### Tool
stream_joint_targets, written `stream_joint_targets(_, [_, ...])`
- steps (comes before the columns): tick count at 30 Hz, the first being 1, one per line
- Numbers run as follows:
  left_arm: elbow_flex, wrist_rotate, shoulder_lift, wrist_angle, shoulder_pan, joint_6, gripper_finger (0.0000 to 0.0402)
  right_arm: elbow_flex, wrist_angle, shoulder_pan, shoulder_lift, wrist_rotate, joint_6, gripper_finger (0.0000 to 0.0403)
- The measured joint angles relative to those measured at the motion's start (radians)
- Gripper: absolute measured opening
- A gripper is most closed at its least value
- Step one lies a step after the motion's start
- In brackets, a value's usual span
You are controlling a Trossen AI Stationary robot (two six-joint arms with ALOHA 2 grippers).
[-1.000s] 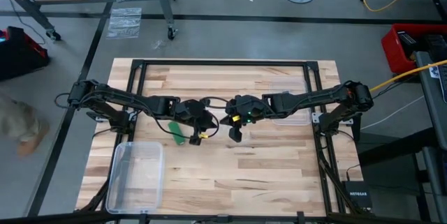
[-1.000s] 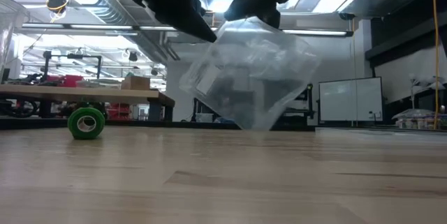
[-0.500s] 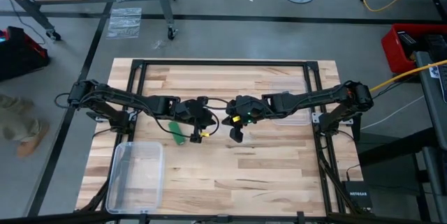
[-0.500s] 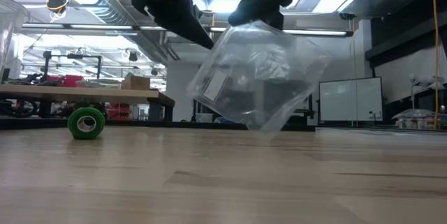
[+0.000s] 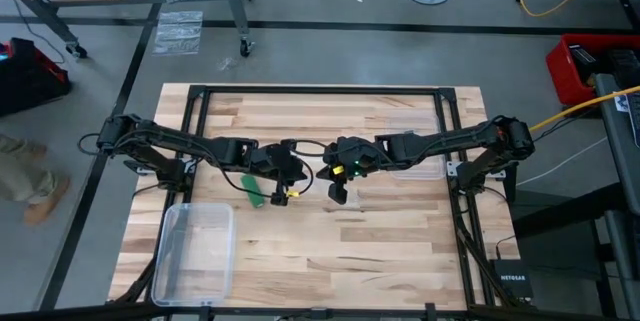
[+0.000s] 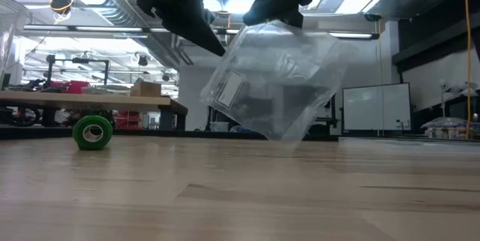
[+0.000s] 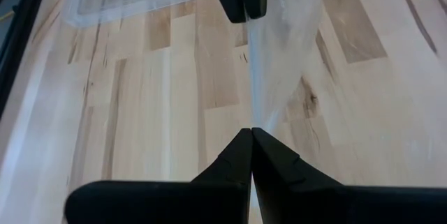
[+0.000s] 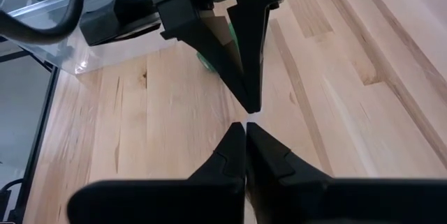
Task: Roll bandage
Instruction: Open the zip bag
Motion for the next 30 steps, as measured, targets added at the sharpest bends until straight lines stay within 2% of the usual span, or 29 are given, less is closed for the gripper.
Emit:
stream_joint_targets(14, [0.000,0.016,0.000,0.002,-0.010,-0.021,0.0003,0.000,0.051,0.000,0.000,0.010,0.000,0.0001])
stream_joint_targets(30, [0.000,-0.016,0.000,-0.050,-0.011,-0.007,0.0003,0.000,0.002,0.000,0.000,-0.026,0.001,0.0001])
